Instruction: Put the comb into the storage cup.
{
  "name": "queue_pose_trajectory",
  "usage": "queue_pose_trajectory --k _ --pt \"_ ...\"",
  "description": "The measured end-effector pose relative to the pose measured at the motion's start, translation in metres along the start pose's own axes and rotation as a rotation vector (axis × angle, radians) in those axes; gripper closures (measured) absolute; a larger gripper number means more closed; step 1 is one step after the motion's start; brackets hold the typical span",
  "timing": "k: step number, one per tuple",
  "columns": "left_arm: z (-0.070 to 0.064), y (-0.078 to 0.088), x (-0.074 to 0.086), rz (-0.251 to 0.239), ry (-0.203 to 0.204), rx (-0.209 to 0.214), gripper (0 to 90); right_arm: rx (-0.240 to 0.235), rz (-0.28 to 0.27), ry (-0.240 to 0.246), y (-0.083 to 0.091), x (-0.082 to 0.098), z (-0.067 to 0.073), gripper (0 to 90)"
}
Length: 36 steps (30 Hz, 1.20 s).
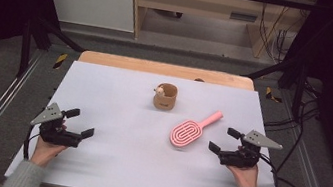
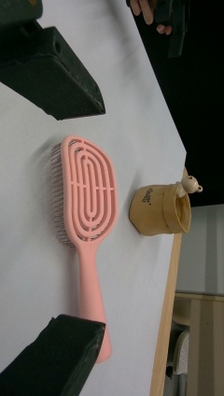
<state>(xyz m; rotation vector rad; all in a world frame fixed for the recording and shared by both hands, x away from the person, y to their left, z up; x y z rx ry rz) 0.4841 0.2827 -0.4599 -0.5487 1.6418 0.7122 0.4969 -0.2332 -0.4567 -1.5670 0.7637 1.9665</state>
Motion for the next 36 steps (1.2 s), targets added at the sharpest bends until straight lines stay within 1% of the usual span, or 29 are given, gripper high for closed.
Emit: queue_pose_trajectory --k 5,8,10,11,16,19,28,32,34,36 --pt "0.0 0.001 0.0 0.0 0.002 0.001 0.0 0.003 -0.009 0.002 0.001 -0.002 -0.001 0.4" --pt "0.0 0.0 0.001 0.001 0.001 0.004 0.0 0.007 -0.004 0.005 0.001 -0.003 -0.001 0.4" --pt "0.0 0.0 0.001 0.0 0.004 0.004 0.0 0.013 0.005 0.018 0.001 -0.004 0.0 0.4" --pt "0.0 0.0 0.001 -0.001 0.006 0.004 0.0 0.007 0.005 0.017 0.001 -0.005 0.001 0.4" --pt "0.001 0.0 0.001 -0.001 0.005 0.005 0.0 0.005 0.005 0.022 0.0 -0.006 0.003 0.4" --pt "0.001 0.0 0.001 0.003 0.006 0.005 0.0 0.012 0.018 0.029 -0.002 -0.006 0.003 0.4" --pt "0.001 0.0 0.001 0.002 0.007 0.005 0.0 0.025 0.019 0.037 -0.005 -0.011 0.004 0.9" --pt "0.001 0.0 0.001 0.001 0.007 0.004 0.0 0.038 0.022 0.044 -0.007 -0.014 0.003 2.8" --pt "0.001 0.0 0.001 0.001 0.008 0.006 0.0 0.048 0.006 0.051 -0.007 -0.017 0.003 6.1" --pt "0.001 0.0 0.001 0.001 0.007 0.004 0.0 0.055 0.004 0.045 -0.009 -0.019 0.003 9.0"
Point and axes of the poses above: each handheld gripper's, and its own axes: y roughly backward along the jaws, x roughly out of its underside, z roughly to its left, the point moved 4 cm from there along -y, roughly forward along the jaws, and after that the axes turned 10 degrees about -z, right-handed, at the moved point
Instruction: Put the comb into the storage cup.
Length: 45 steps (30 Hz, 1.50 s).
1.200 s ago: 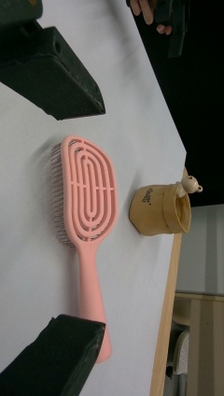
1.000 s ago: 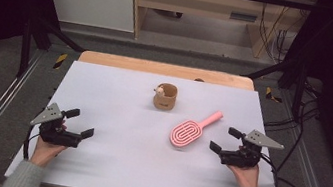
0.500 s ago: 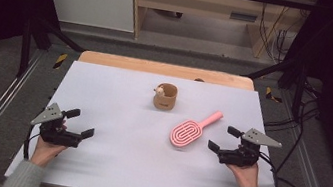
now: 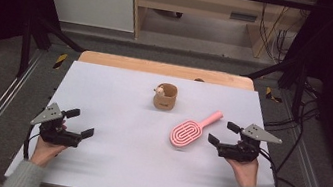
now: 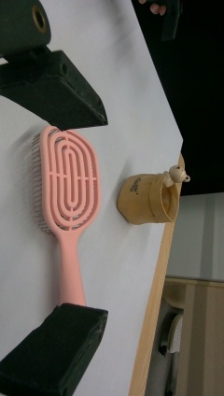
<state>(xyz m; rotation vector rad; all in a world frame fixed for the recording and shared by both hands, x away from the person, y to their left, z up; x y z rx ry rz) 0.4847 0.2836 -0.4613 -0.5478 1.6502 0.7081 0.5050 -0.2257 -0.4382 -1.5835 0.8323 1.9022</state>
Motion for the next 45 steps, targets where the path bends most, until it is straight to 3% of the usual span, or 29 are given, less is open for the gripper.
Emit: queue_pose_trajectory --k 3,10,22,34,45 --pt "0.001 0.0 0.0 -0.001 0.002 -0.002 0.0 0.009 0.011 0.001 -0.002 -0.001 0.0 10.6" --pt "0.0 -0.001 0.001 0.004 -0.005 0.002 0.0 0.009 0.029 0.019 -0.008 -0.005 0.002 23.5" --pt "0.0 -0.002 0.002 0.005 -0.007 -0.003 0.0 0.055 0.079 0.046 -0.024 -0.008 0.001 39.9" --pt "0.0 -0.002 0.002 0.013 -0.009 -0.006 0.0 0.115 0.135 0.064 -0.039 -0.009 -0.009 53.9" --pt "0.0 -0.002 0.003 0.017 -0.011 -0.007 0.0 0.143 0.182 0.073 -0.053 -0.006 -0.016 64.4"
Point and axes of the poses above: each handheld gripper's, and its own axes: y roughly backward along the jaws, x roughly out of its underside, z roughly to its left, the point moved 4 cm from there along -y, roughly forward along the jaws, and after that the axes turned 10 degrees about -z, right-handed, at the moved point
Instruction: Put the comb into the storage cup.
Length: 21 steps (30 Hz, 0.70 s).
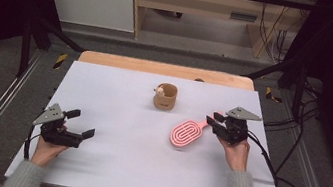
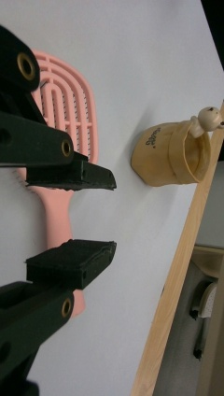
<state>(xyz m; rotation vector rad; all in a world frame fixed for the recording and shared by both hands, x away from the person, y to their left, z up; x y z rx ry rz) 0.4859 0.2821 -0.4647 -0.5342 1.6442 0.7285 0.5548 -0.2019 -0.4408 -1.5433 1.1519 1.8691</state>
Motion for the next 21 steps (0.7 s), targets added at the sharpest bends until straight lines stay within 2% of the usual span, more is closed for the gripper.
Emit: queue_pose_trajectory --k 11,15,21 --pt "0.0 0.0 0.0 0.003 0.0 -0.001 0.0 0.014 0.036 -0.004 -0.017 -0.002 -0.005 76.0" --pt "0.0 0.0 0.001 0.003 0.0 -0.001 0.0 0.018 0.029 0.004 -0.022 -0.003 -0.006 77.2" --pt "0.0 -0.001 0.001 0.006 0.0 0.002 0.0 0.022 0.041 0.002 -0.03 0.0 -0.008 84.2"
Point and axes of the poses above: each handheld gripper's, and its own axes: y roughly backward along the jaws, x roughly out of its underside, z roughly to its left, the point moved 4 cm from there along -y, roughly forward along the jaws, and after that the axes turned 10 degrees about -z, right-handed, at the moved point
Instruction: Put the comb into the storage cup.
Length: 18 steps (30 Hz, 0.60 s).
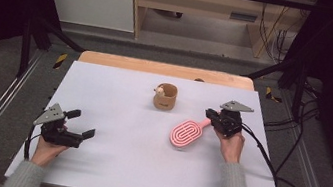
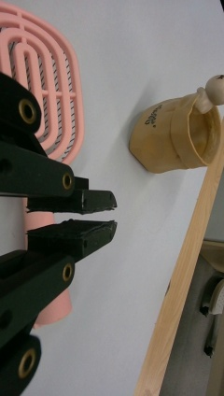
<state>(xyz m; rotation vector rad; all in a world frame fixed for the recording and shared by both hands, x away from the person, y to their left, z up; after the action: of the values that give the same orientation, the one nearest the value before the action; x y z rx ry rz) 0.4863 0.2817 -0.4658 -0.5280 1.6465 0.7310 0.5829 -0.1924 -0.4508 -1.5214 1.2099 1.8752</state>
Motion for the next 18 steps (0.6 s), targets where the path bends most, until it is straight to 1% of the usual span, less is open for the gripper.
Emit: queue_pose_trajectory --k 8,12,14,18 --pt "0.0 0.0 0.0 0.002 0.0 -0.001 0.0 0.001 0.031 -0.01 -0.007 0.002 -0.003 89.6" --pt "0.0 -0.001 0.001 0.004 -0.002 0.0 0.0 -0.004 0.035 -0.013 -0.009 0.003 -0.004 90.0" --pt "0.0 -0.001 0.001 0.004 -0.002 0.0 0.0 0.007 0.049 -0.011 -0.012 0.005 -0.005 90.0" --pt "0.0 -0.001 0.001 0.005 -0.001 0.001 0.0 0.016 0.059 -0.003 -0.016 0.007 -0.007 90.0"
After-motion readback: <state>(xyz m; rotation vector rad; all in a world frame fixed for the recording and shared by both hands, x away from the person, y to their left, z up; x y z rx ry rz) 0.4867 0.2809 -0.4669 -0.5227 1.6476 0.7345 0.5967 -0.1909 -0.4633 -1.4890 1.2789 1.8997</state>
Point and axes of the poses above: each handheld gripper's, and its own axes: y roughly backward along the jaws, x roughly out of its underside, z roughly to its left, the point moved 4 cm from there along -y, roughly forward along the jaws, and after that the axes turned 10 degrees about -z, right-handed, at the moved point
